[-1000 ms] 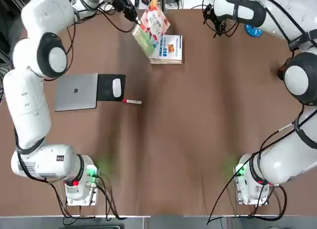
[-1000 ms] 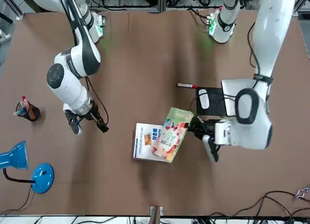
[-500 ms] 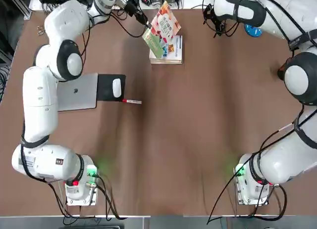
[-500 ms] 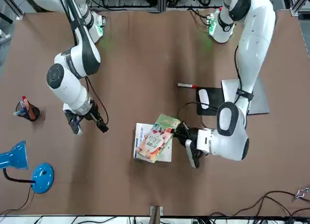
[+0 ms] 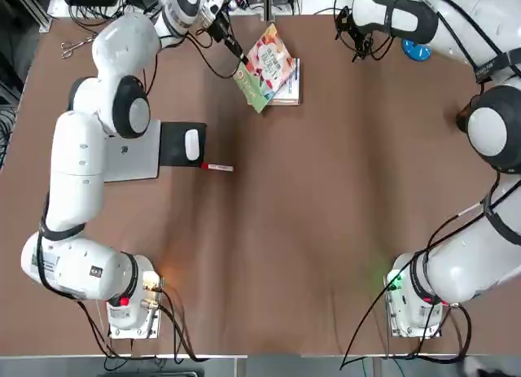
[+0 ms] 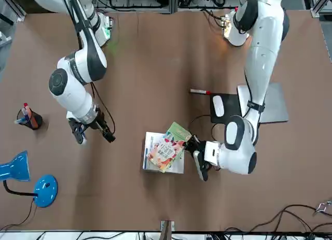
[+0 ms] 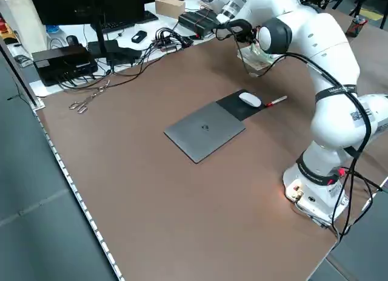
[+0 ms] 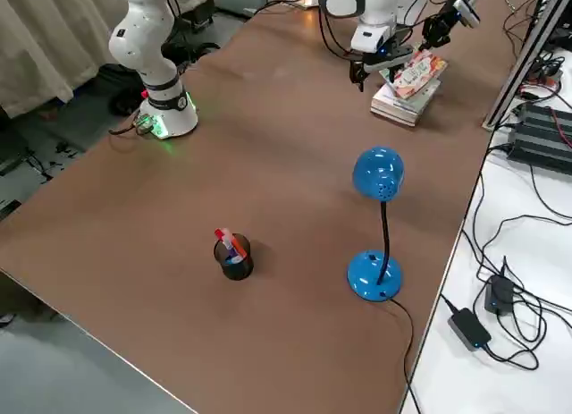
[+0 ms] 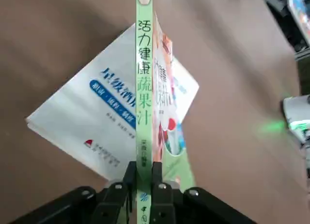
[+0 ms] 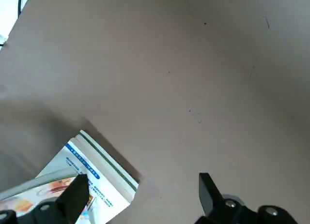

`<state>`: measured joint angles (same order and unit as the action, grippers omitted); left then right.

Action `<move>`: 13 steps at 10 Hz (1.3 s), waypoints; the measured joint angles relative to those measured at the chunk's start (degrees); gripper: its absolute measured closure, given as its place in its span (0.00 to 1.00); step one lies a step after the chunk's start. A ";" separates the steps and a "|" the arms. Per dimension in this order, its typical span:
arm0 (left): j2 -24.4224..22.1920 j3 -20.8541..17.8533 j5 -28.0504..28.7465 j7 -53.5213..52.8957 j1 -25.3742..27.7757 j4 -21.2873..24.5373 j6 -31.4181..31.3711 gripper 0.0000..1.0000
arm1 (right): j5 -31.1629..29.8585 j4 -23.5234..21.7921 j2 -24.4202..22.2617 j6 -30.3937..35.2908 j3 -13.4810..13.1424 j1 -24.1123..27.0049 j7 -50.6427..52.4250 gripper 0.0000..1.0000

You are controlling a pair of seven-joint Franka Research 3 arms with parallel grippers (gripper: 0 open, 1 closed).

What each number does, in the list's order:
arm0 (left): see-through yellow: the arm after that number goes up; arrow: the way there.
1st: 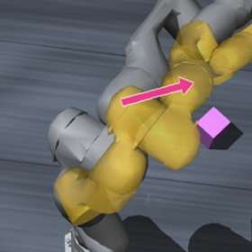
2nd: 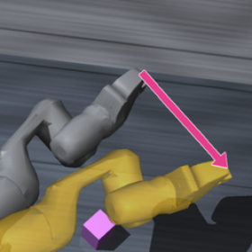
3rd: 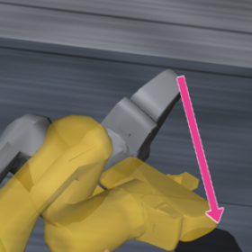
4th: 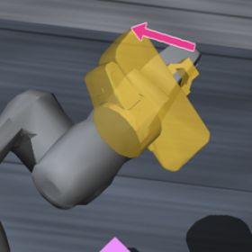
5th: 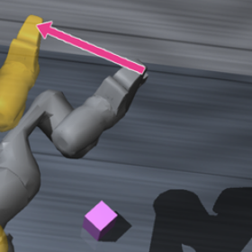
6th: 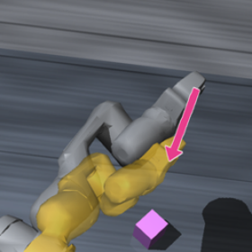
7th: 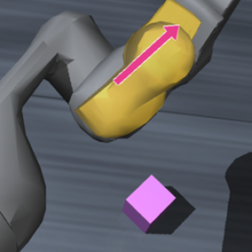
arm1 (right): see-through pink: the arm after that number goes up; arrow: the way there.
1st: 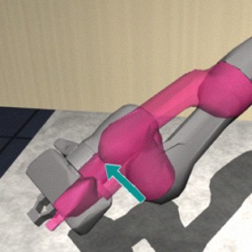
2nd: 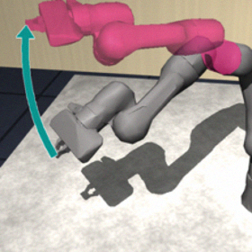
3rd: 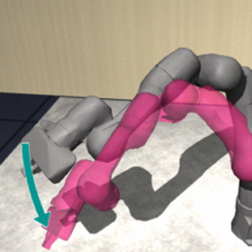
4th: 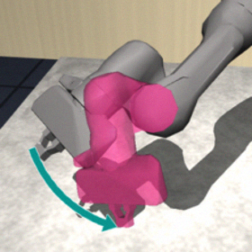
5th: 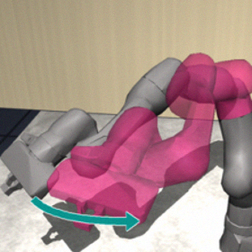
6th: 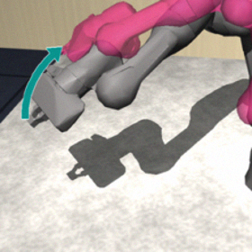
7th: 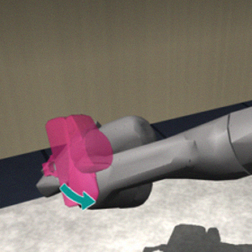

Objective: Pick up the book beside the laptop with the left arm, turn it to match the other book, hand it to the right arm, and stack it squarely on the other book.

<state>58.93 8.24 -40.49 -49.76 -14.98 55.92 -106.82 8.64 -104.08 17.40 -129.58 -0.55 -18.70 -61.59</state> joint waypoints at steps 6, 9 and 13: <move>0.26 -6.65 0.00 -1.97 -6.05 -0.67 -7.06 0.85 | 0.00 0.00 0.00 0.07 -0.08 0.06 -0.13 0.07; 0.26 -8.73 0.10 -3.30 -7.90 -0.97 -7.21 0.85 | 0.00 0.00 0.00 0.07 -0.10 0.12 -0.20 0.48; 0.26 -10.53 1.53 -4.83 -10.36 -1.07 -7.65 0.85 | 0.00 0.00 0.00 0.08 -0.14 0.21 -0.20 0.50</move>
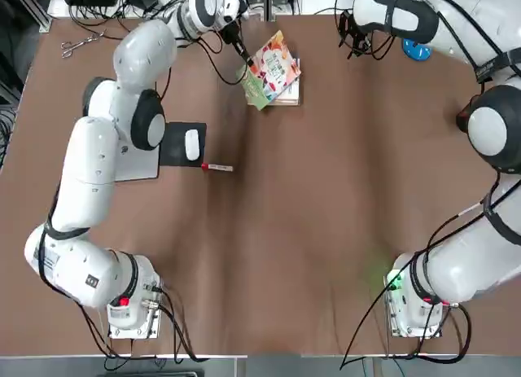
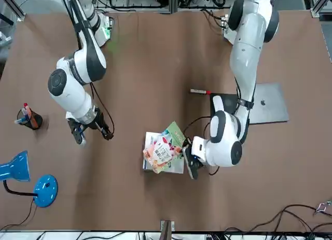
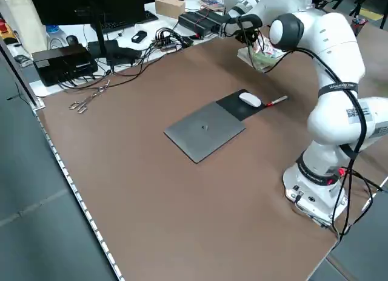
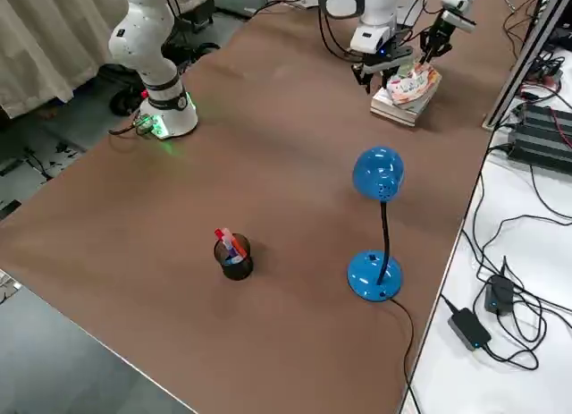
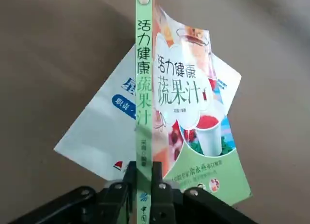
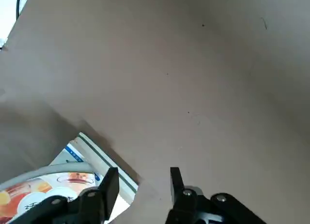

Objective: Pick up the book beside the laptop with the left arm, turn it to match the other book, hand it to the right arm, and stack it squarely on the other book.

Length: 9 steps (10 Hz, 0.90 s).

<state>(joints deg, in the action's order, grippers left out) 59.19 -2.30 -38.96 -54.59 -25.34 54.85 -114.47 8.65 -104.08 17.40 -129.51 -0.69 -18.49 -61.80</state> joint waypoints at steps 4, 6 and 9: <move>-0.01 -1.73 1.31 -3.56 -2.22 -0.25 -1.00 0.85 | 0.00 0.16 0.00 0.36 -0.15 0.05 0.08 0.64; -0.01 -1.75 4.23 -4.73 -3.24 -0.60 -1.06 0.85 | 0.00 1.31 0.00 2.44 -0.16 0.03 0.22 0.79; -0.01 -1.76 6.71 -6.53 -4.14 -0.85 -1.09 0.85 | 0.00 1.86 0.00 3.11 0.05 -0.11 0.25 1.00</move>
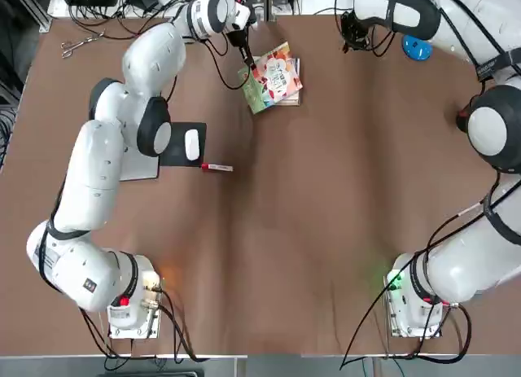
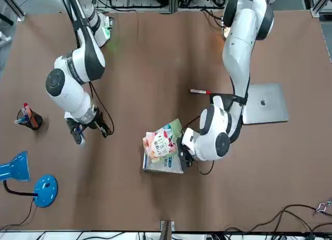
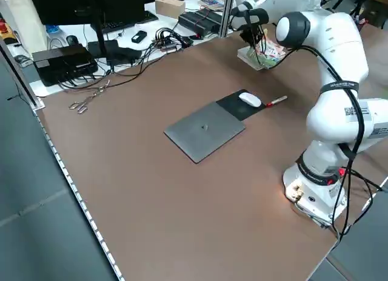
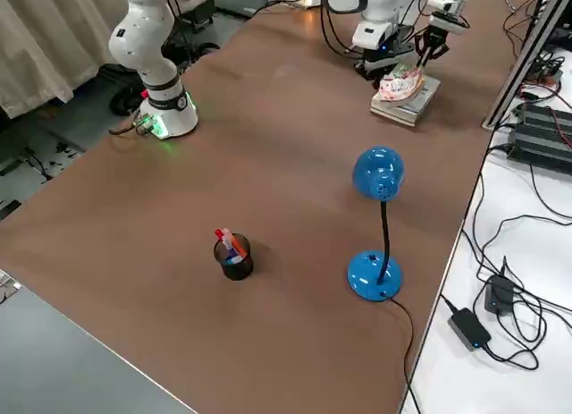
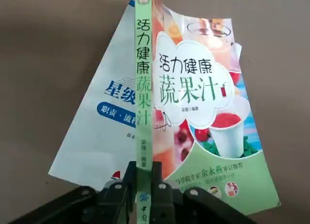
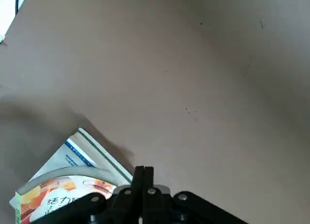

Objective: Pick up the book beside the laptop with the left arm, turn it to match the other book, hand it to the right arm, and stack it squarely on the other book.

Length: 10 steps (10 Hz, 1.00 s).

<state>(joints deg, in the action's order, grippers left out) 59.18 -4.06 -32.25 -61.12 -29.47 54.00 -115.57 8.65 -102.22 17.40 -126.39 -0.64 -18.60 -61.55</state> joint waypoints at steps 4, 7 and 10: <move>0.00 -0.10 1.18 -1.06 -0.52 -0.11 -0.02 0.85 | 0.33 0.89 0.74 -0.01 -0.05 0.08 -3.53 1.00; 0.01 -0.20 1.73 -1.11 -0.61 -0.09 -0.62 0.57 | 0.47 2.65 1.29 -0.03 0.04 0.04 -4.80 1.00; -0.18 -0.09 1.73 0.54 -0.78 -0.36 -3.93 0.28 | 1.26 6.79 3.45 -0.05 0.42 -0.35 -10.55 1.00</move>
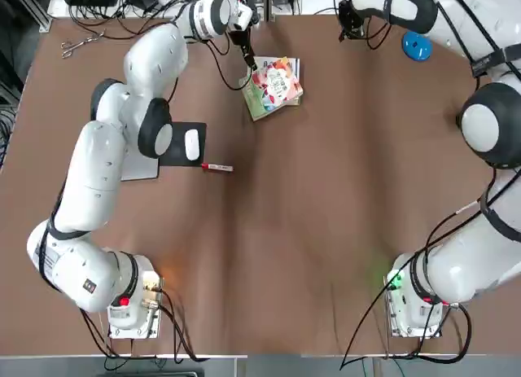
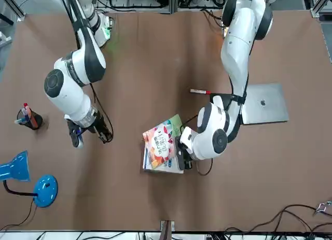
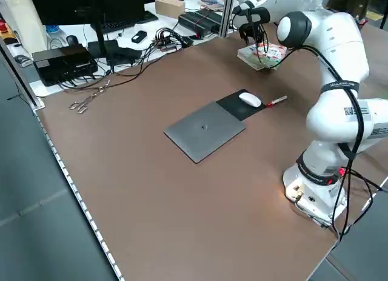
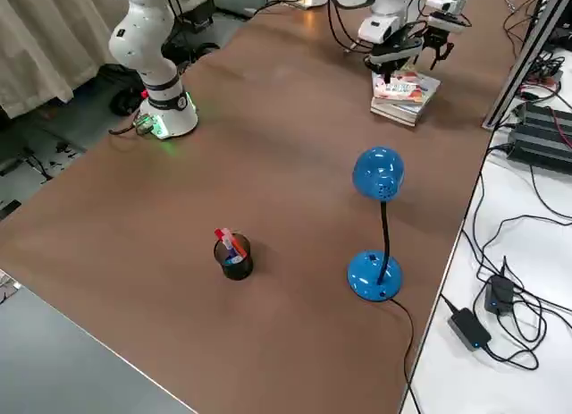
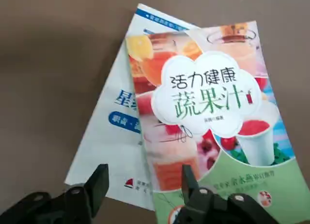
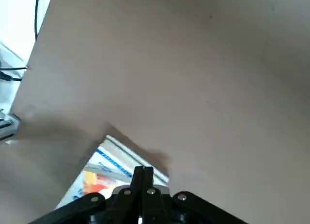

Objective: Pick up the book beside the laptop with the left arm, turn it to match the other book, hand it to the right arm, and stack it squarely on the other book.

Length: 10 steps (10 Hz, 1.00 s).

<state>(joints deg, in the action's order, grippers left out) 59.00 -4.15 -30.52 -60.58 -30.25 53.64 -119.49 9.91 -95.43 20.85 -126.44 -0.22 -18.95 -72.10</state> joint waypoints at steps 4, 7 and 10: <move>-7.52 -3.41 0.12 11.92 0.86 -1.15 4.20 0.00 | 6.03 8.40 7.79 -0.14 0.37 -4.97 -7.81 1.00; -11.38 -10.78 1.36 26.00 1.67 -0.97 14.98 0.00 | 6.13 11.20 12.04 -5.20 0.52 -12.52 -16.21 1.00; -16.22 -13.92 8.73 40.75 3.19 -0.99 25.48 0.00 | 6.13 14.80 18.30 -14.08 0.50 -17.85 -19.48 1.00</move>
<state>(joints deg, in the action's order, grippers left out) 42.77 -18.07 -21.79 -19.83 -27.06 52.65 -94.02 16.04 -80.63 39.15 -140.52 0.28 -36.79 -91.57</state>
